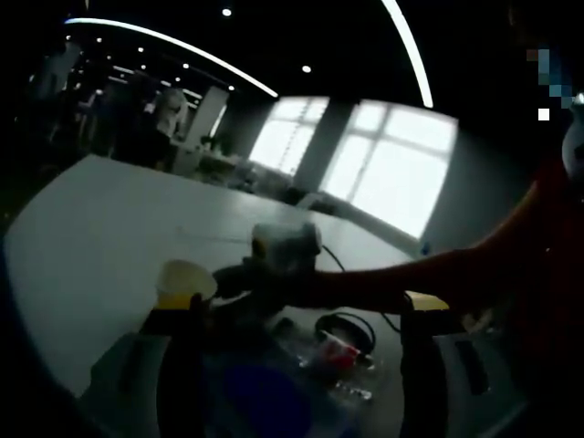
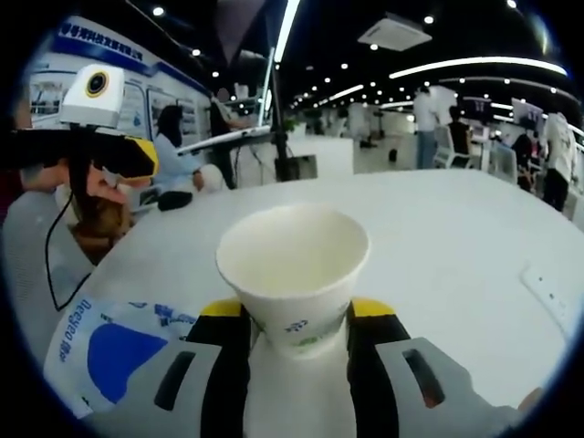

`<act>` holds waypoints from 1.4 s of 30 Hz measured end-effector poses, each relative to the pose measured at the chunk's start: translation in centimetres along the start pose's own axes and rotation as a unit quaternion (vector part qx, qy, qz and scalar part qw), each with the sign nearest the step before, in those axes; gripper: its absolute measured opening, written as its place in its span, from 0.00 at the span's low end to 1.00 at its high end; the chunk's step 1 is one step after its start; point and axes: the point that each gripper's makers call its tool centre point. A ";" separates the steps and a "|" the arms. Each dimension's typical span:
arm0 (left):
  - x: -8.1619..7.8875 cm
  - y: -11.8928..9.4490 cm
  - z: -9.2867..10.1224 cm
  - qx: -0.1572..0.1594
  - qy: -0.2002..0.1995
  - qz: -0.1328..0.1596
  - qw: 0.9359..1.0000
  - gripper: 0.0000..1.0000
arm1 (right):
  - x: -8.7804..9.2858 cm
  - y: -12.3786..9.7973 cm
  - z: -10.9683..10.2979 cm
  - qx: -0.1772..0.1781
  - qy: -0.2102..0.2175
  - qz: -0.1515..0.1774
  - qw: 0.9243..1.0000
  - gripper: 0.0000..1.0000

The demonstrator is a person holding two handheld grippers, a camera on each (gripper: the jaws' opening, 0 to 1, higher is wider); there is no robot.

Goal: Arrange the tabletop items into an orderly group along one side of the table until the central work area is clear of visible clutter.

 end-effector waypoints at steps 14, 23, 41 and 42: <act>0.0 0.0 0.0 -0.001 0.000 -0.001 1.000 0.87 | 0.0 -0.4 0.4 0.009 0.010 -0.002 1.000 0.48; 0.1 0.0 0.1 0.000 0.000 -0.003 1.000 0.87 | -0.4 -2.4 1.0 0.021 0.020 0.003 1.000 0.50; 0.5 0.2 0.8 0.002 -0.002 -0.007 1.000 0.86 | -1.2 -7.9 1.0 0.062 0.024 -0.003 0.998 0.49; 0.6 0.2 0.9 0.002 -0.002 -0.008 1.000 0.87 | -1.2 -8.1 0.9 0.064 0.023 -0.004 0.998 0.49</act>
Point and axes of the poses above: the point that each gripper's makers call its tool centre point, and the gripper's own axes: y roughly forward along the fingers, z roughly to its right, x roughly out of its underside, and after that the axes turned 6 degrees about -y, right-handed
